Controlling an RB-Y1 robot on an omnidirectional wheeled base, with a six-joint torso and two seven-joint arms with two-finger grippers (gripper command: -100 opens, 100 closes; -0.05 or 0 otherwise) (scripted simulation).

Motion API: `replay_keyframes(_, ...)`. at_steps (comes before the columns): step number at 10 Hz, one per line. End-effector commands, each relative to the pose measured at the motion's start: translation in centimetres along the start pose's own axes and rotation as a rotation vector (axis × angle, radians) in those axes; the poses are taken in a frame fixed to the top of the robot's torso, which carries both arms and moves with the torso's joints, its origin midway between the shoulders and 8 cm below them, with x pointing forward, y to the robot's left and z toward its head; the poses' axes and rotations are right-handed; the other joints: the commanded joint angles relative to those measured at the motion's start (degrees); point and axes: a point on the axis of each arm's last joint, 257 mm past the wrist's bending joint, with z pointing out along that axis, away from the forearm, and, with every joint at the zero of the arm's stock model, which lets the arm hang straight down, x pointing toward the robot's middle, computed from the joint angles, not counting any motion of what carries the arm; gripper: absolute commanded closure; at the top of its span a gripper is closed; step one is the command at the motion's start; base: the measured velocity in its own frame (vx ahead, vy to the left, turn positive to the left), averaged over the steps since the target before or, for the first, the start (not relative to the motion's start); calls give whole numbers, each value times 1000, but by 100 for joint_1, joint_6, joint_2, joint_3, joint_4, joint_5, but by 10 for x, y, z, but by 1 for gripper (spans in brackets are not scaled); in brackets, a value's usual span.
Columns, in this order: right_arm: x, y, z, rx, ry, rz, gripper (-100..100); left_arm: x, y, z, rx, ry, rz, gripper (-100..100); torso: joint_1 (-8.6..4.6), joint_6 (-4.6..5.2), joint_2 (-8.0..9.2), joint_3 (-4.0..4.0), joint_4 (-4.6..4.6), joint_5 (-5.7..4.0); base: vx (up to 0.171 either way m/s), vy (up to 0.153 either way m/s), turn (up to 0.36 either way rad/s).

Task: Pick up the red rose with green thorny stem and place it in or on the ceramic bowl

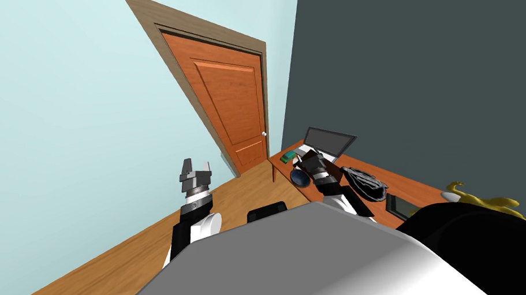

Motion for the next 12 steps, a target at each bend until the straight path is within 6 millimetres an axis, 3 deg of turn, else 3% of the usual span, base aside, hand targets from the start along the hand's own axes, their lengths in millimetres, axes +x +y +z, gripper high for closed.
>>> replay_keyframes(1,-11,-6,-6,42,-22,26,-100,0,0,0,0,0,0,0,0,0,0,0,0,0,45,8,42)
replay_keyframes(11,-48,-16,-21,109,-136,245,-100,0,0,0,0,0,0,0,2,0,-8,-5,-2,0,33,14,13)
replay_keyframes(12,-59,-21,-29,149,-162,261,-100,0,0,0,0,0,0,0,1,0,0,0,0,0,35,16,53)
